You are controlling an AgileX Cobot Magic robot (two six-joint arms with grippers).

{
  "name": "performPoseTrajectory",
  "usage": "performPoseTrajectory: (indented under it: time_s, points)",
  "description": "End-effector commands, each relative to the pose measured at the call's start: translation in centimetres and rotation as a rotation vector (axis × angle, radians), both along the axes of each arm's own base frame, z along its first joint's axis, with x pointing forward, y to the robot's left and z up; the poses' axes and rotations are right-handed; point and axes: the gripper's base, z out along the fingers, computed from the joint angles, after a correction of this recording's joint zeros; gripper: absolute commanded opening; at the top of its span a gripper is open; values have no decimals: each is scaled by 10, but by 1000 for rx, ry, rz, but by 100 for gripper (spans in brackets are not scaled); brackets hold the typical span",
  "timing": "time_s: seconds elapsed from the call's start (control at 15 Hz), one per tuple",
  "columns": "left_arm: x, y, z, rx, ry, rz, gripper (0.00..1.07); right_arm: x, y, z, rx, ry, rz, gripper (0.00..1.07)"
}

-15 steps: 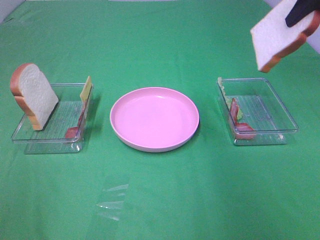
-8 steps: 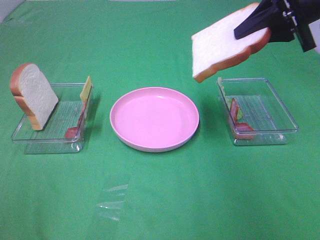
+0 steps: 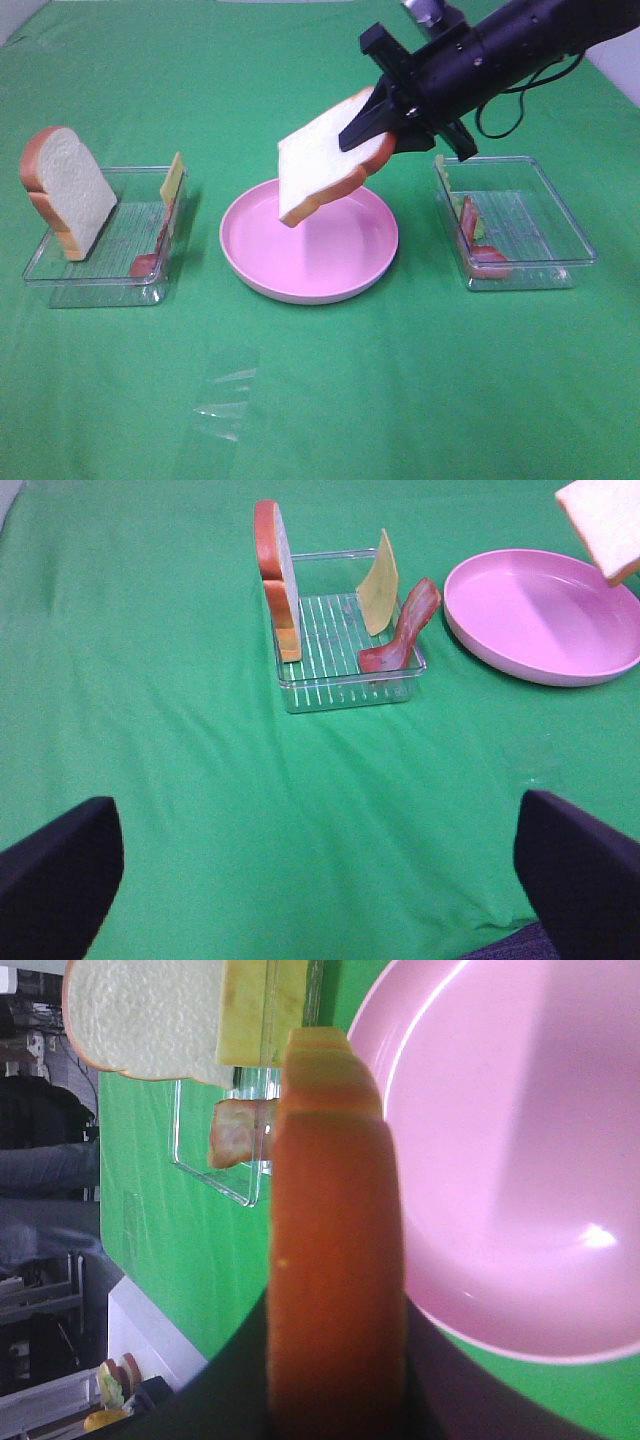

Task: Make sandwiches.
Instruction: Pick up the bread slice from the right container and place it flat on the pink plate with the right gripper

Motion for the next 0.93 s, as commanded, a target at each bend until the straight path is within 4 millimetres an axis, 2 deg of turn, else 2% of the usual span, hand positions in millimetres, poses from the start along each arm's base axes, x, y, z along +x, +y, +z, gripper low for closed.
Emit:
performPoseTrajectory:
  time_s: [0.07, 0.27, 0.47, 0.6, 0.93]
  points:
    - [0, -1, 0, -11, -9, -9, 98, 15, 18, -14, 16, -10, 24, 0]
    - [0, -1, 0, -11, -9, -9, 98, 33, 25, -42, 56, 47, -26, 0]
    - [0, -1, 0, -11, -9, -9, 98, 32, 44, -63, 31, 44, -35, 0]
    - [0, -1, 0, -11, -9, -9, 98, 32, 48, -73, 19, 55, -38, 0]
    - [0, -1, 0, -11, -9, -9, 98, 33, 43, -81, -36, 53, -32, 0]
